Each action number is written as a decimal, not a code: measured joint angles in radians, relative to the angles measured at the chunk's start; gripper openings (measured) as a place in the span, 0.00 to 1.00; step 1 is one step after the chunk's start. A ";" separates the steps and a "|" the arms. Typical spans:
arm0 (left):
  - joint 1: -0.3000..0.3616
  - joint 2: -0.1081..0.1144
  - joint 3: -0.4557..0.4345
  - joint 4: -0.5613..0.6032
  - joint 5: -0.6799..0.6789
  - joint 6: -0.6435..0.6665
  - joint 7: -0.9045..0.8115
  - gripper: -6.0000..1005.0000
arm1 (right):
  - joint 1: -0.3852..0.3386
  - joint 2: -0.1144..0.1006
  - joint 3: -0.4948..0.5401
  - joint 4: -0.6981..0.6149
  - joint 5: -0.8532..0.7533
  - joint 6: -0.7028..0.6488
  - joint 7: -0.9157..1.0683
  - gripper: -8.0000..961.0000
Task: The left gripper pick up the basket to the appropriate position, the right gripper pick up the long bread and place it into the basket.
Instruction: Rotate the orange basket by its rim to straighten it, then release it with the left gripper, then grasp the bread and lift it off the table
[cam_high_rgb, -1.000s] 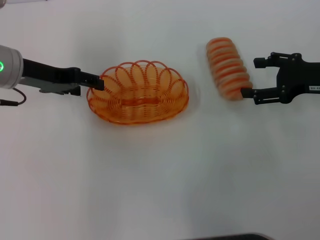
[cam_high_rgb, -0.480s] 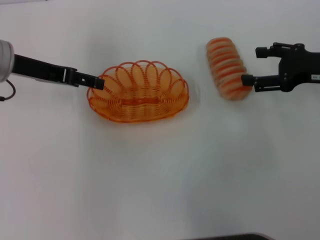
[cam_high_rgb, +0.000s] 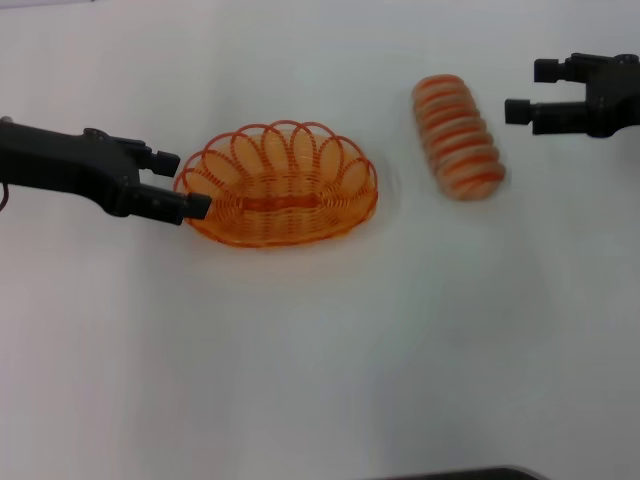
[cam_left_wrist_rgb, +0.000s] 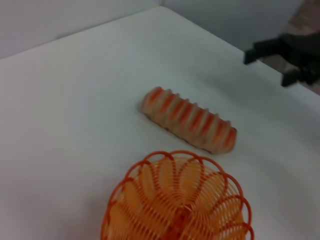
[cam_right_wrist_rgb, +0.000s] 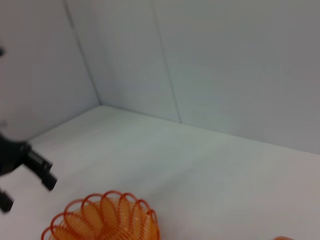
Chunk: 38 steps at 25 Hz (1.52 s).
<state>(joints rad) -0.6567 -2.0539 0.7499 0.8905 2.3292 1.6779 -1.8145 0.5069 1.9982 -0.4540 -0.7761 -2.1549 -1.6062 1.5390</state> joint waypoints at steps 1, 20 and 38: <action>0.000 0.000 0.000 0.000 0.000 0.000 0.000 0.85 | 0.004 -0.008 0.000 0.000 0.001 0.000 0.042 0.97; 0.073 0.022 0.034 0.045 0.029 -0.023 0.171 0.84 | 0.185 -0.192 -0.059 0.000 -0.100 -0.082 0.971 0.97; 0.114 0.016 0.035 0.114 0.031 -0.018 0.251 0.85 | 0.470 -0.164 -0.159 0.155 -0.607 0.040 1.232 0.97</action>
<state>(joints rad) -0.5424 -2.0381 0.7850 1.0043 2.3598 1.6603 -1.5632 0.9770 1.8346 -0.6127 -0.6212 -2.7620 -1.5660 2.7706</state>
